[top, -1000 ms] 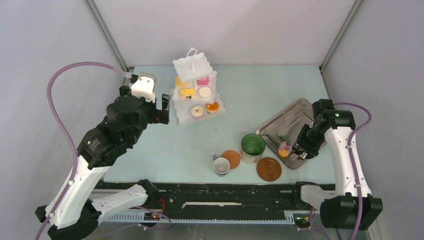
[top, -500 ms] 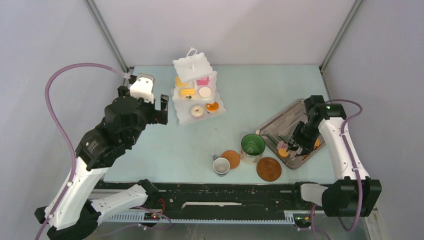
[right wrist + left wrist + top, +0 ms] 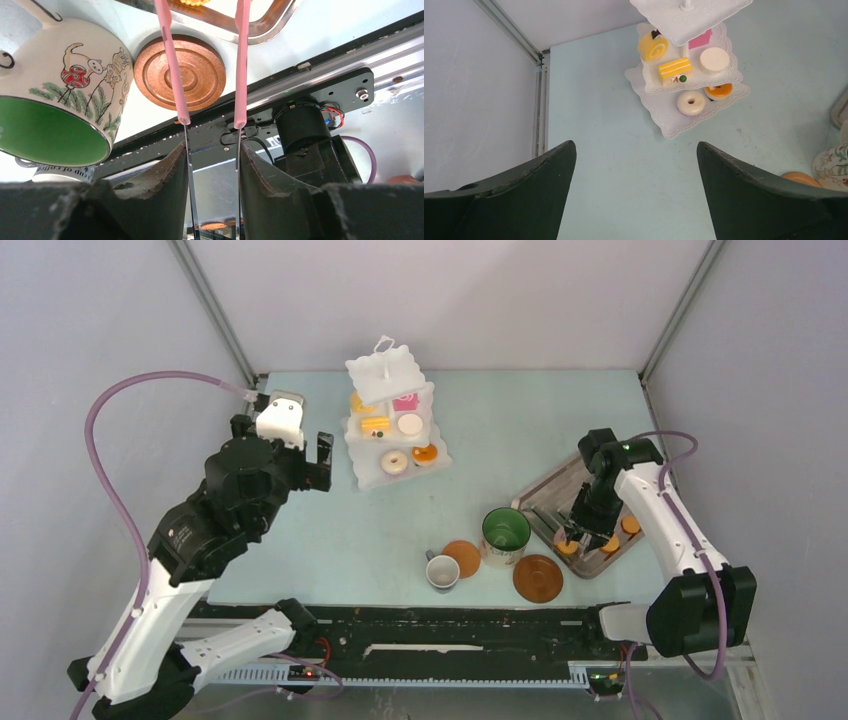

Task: Serve the afternoon tea

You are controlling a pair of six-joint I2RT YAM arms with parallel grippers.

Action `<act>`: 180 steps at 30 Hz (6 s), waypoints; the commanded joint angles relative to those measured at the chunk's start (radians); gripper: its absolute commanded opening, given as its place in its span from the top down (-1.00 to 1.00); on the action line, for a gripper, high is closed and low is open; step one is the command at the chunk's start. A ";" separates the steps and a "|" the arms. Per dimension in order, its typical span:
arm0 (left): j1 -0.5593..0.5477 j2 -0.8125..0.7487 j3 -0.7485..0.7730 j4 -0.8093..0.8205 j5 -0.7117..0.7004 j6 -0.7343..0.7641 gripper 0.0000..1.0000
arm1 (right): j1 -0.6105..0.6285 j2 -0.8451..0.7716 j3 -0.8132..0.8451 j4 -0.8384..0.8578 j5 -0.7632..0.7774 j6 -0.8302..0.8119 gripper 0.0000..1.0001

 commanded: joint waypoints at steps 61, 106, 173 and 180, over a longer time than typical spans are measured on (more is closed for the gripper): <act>0.005 0.001 0.244 -0.091 -0.051 -0.081 -0.97 | 0.399 0.502 1.109 0.603 -0.190 -0.202 1.00; 0.007 -0.011 0.216 -0.104 -0.060 -0.080 -0.97 | 0.423 0.715 1.223 0.584 -0.205 -0.172 0.24; -0.003 0.030 0.054 0.002 -0.037 -0.014 -0.97 | -0.533 -0.003 0.052 0.030 -0.093 -0.335 0.19; -0.001 0.035 0.052 0.001 -0.034 -0.014 -0.97 | -0.529 0.022 0.039 0.039 -0.089 -0.334 0.17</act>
